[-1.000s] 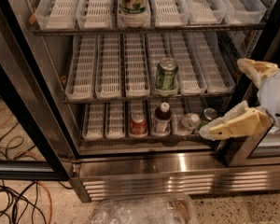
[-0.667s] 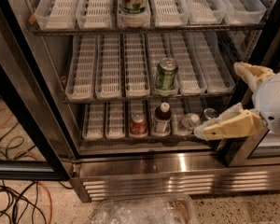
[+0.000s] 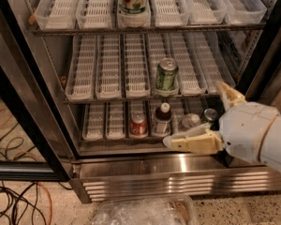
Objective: Pick coke can from bottom shelf of fridge
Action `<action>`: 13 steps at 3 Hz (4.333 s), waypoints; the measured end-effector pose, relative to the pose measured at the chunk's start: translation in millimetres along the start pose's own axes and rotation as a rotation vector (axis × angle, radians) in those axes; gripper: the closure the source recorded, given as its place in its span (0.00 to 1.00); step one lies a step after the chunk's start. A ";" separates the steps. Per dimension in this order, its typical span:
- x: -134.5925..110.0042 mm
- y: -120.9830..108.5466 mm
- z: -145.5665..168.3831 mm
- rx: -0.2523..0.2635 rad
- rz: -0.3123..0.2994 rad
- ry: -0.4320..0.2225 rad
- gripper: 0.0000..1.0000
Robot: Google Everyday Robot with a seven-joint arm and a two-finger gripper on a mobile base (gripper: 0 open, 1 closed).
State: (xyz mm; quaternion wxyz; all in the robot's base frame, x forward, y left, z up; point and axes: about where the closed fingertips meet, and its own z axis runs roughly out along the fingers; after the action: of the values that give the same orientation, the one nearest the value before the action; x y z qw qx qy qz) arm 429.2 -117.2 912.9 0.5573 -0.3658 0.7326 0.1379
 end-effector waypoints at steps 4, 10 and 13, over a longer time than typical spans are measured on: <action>53.9 2.2 5.7 0.178 0.236 -0.204 0.00; 158.2 59.2 58.9 0.178 0.295 -0.283 0.00; 205.3 54.9 68.3 0.181 0.215 -0.348 0.00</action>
Offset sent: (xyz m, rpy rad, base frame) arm -0.0055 0.0377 -0.0698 0.4806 -0.1135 -0.1805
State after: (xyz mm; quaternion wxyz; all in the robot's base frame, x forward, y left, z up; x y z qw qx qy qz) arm 417.3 -116.0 689.9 0.6880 -0.2046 0.6695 0.1913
